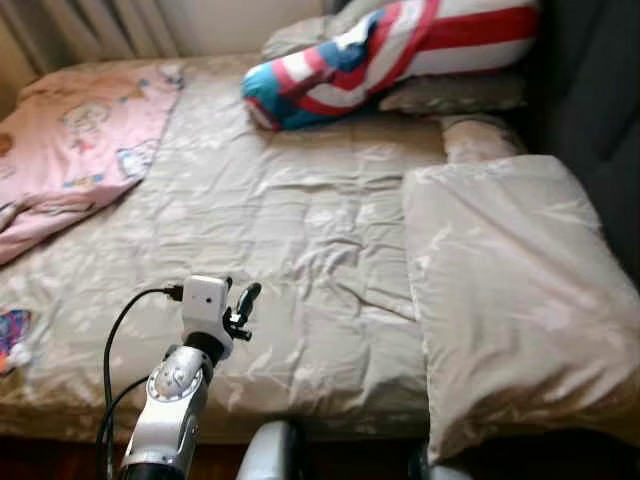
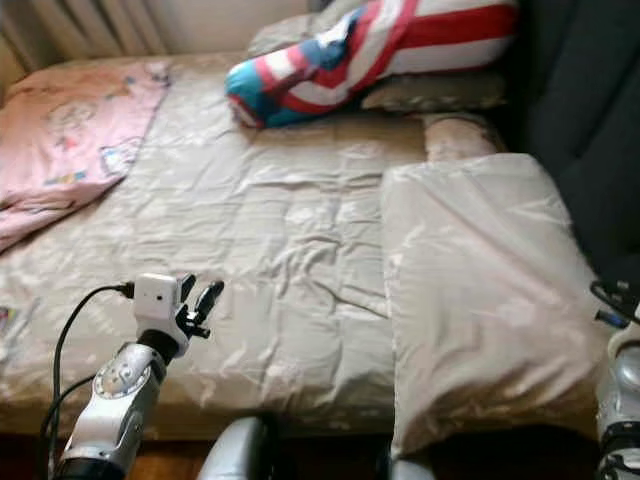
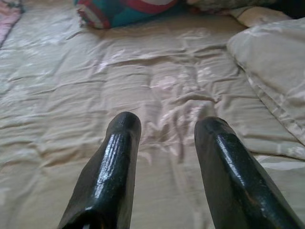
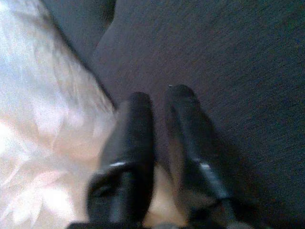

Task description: Clean up the room

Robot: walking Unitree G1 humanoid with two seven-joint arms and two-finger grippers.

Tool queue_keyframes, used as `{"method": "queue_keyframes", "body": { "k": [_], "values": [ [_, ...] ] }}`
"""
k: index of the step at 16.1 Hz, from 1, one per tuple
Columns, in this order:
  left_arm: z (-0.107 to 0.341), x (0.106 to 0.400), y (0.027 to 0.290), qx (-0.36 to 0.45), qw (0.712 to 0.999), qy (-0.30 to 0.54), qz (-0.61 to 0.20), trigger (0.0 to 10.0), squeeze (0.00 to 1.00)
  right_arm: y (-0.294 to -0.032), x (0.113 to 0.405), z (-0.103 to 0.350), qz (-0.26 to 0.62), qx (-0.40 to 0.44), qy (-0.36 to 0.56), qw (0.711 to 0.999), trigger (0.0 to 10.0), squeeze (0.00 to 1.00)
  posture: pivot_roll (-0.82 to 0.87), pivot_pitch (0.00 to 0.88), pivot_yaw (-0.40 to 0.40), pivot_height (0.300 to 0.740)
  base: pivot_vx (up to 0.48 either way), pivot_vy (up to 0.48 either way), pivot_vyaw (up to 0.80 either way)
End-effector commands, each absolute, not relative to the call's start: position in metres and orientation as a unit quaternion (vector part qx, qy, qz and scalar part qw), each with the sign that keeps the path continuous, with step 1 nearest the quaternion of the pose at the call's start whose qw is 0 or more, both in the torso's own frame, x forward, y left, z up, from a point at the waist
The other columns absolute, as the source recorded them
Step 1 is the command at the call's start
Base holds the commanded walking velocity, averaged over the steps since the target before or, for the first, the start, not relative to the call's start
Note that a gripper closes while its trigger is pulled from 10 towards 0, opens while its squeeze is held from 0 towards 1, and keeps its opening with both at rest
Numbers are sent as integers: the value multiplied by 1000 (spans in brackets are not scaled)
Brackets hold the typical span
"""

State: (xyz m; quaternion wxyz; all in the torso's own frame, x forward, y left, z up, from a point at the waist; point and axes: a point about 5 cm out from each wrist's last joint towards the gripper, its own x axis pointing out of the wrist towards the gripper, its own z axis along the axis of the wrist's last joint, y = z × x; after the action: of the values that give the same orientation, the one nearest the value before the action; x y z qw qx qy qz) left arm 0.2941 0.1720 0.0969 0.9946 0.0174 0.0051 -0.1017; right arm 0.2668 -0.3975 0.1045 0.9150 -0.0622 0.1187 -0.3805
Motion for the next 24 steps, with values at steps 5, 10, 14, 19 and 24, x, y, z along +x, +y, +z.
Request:
{"method": "queue_keyframes", "body": {
  "k": [5, 10, 14, 19, 24],
  "values": [
    [95, 295, 169, 11, 995, 5, -100, 10000, 0, -342, 301, 112, -209, -47, 25, 976, 10000, 0, -71, 101, 54, 645, 0, 0, 0],
    [92, 296, 165, -17, 996, 5, -89, 10000, 0, -270, 290, 74, -124, 14, 10, 992, 10000, 0, -77, 76, 49, 645, 0, 0, 0],
    [86, 297, 171, -27, 997, 15, -67, 10000, 0, -247, 278, 48, -105, 37, 56, 992, 10000, 0, -86, 71, 43, 670, 0, 0, 0],
    [52, 287, 192, -42, 996, 75, -10, 10000, 0, -233, 269, 19, -87, 50, 127, 987, 10000, 0, -87, 53, 33, 725, 0, 0, 0],
    [15, 273, 206, -50, 986, 159, 11, 10000, 0, -227, 246, -17, -100, 61, 210, 971, 10000, 0, -87, 33, 46, 740, 0, 0, 0]
  ]
}}
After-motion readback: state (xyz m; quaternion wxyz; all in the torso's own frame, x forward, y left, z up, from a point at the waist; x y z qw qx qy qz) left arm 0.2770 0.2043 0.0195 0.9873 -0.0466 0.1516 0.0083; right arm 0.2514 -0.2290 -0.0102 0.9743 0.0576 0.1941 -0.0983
